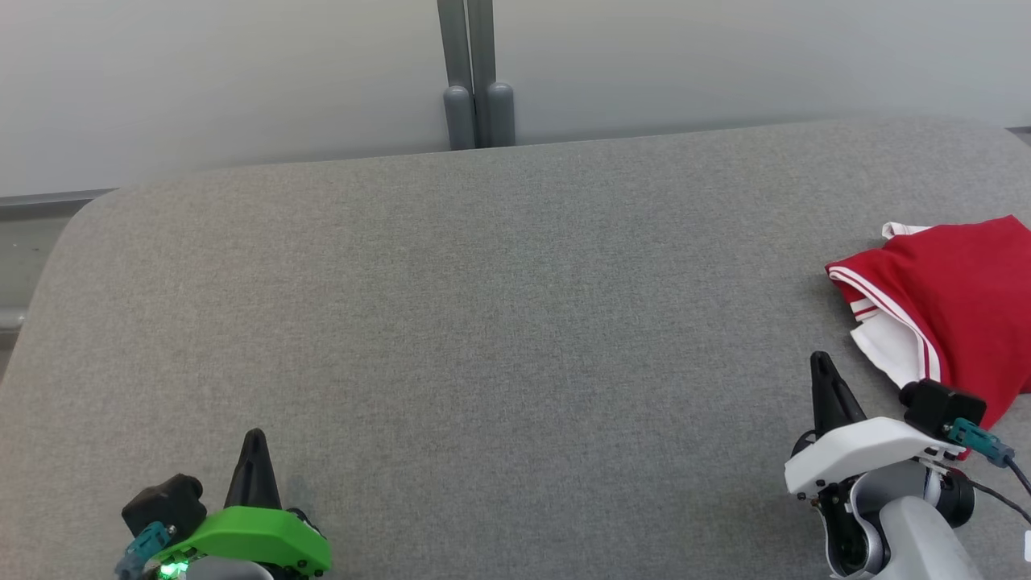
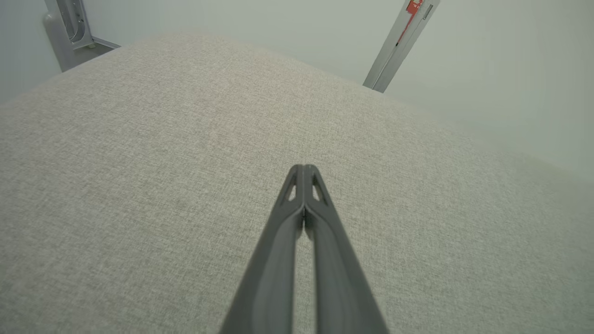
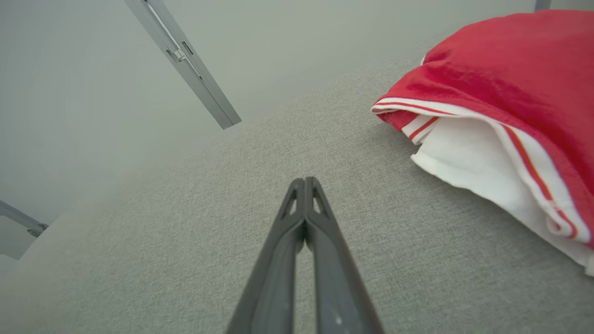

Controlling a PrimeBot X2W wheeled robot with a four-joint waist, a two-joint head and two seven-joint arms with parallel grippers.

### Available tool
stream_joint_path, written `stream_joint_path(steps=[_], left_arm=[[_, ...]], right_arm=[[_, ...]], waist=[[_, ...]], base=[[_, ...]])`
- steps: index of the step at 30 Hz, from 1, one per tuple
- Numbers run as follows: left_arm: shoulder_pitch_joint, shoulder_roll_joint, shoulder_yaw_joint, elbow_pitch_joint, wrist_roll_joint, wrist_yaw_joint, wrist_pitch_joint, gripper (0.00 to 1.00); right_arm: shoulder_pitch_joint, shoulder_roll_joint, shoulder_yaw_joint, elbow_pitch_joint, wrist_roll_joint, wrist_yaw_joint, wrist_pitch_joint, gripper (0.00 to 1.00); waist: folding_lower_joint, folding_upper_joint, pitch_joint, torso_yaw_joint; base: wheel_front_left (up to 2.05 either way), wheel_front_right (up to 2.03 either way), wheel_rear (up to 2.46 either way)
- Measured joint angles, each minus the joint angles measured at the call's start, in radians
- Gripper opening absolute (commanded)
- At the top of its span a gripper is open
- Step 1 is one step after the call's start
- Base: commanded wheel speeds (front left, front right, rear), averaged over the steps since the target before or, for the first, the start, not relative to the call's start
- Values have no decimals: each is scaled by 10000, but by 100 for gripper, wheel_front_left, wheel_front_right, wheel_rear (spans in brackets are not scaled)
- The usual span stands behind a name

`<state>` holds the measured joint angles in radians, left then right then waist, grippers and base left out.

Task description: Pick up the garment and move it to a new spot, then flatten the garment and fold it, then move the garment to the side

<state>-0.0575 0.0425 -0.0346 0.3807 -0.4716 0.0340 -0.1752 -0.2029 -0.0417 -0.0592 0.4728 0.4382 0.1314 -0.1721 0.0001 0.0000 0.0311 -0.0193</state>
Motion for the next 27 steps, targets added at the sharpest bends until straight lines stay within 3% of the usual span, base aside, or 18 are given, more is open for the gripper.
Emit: stream_joint_path(steps=[27], left_arm=[[-79, 4, 508, -481, -4019, -575, 1016, 0]], right_arm=[[338, -15, -182, -807, 4107, 0, 974, 0]], waist=[[0, 0, -70, 48]], base=[[0, 0, 0]])
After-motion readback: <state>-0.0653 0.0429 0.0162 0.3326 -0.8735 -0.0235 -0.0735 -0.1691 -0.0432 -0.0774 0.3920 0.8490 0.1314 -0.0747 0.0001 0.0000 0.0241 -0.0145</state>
